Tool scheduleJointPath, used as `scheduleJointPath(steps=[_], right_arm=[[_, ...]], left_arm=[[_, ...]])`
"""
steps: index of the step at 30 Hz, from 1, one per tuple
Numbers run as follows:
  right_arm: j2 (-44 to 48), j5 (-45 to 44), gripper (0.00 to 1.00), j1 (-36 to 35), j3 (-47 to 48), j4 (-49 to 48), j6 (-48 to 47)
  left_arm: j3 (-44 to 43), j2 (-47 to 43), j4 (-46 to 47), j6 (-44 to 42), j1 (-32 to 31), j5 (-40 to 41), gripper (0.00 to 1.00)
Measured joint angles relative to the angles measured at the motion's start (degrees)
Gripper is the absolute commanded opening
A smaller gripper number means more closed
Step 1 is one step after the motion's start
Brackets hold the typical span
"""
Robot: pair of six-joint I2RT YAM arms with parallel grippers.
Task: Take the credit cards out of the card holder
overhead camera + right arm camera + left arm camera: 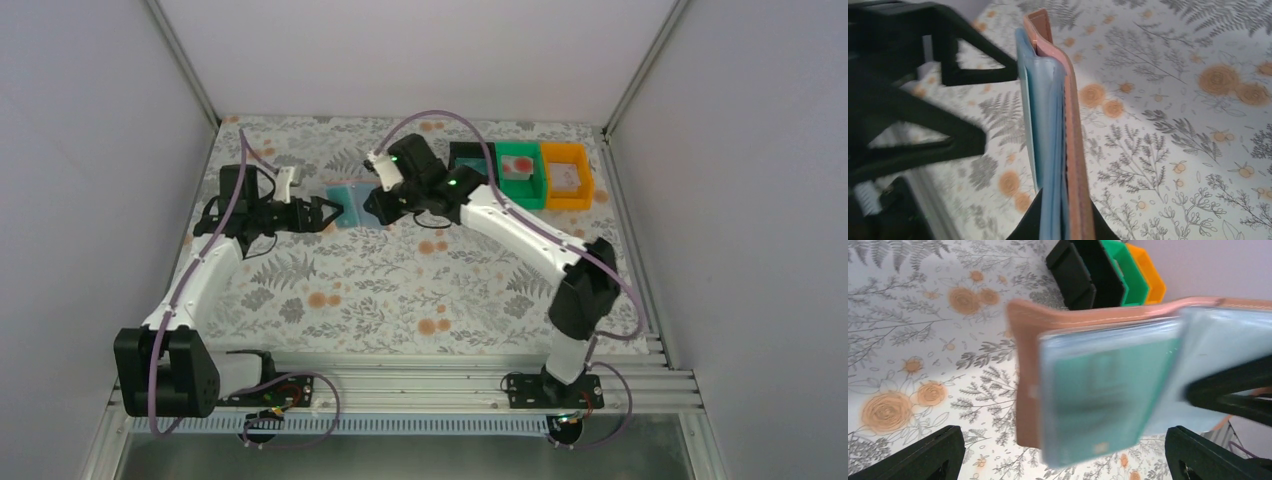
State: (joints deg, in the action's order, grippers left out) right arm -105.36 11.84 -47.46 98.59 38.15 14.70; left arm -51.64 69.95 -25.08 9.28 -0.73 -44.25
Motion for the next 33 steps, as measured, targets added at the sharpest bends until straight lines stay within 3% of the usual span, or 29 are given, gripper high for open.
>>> scheduleJointPath(steps=[10,13,18,23,33], right_arm=[[10.9,19.5,0.04,3.7,-3.7,-1.5,-10.6],[11.2,23.4,0.04,4.2,-3.7,-1.5,-12.5],[11.2,27.9,0.04,4.5,-3.7,-1.4,-15.2],[11.2,29.6,0.04,5.4,-3.6,0.2,-17.9],[10.9,31.5,0.04,7.2,-2.0,2.5,-21.0]], left_arm=[[1.3,-4.8,3.8,-0.9,0.4,-14.3,0.99],[2.0,-7.1,4.0,-1.6,0.4,-17.9,0.92],[3.1,-10.2,4.2,-2.7,0.9,-23.8,0.70],[3.1,-11.3,1.9,-6.7,1.0,-30.7,0.66],[3.0,-11.0,-2.8,-11.4,1.0,-37.0,0.09]])
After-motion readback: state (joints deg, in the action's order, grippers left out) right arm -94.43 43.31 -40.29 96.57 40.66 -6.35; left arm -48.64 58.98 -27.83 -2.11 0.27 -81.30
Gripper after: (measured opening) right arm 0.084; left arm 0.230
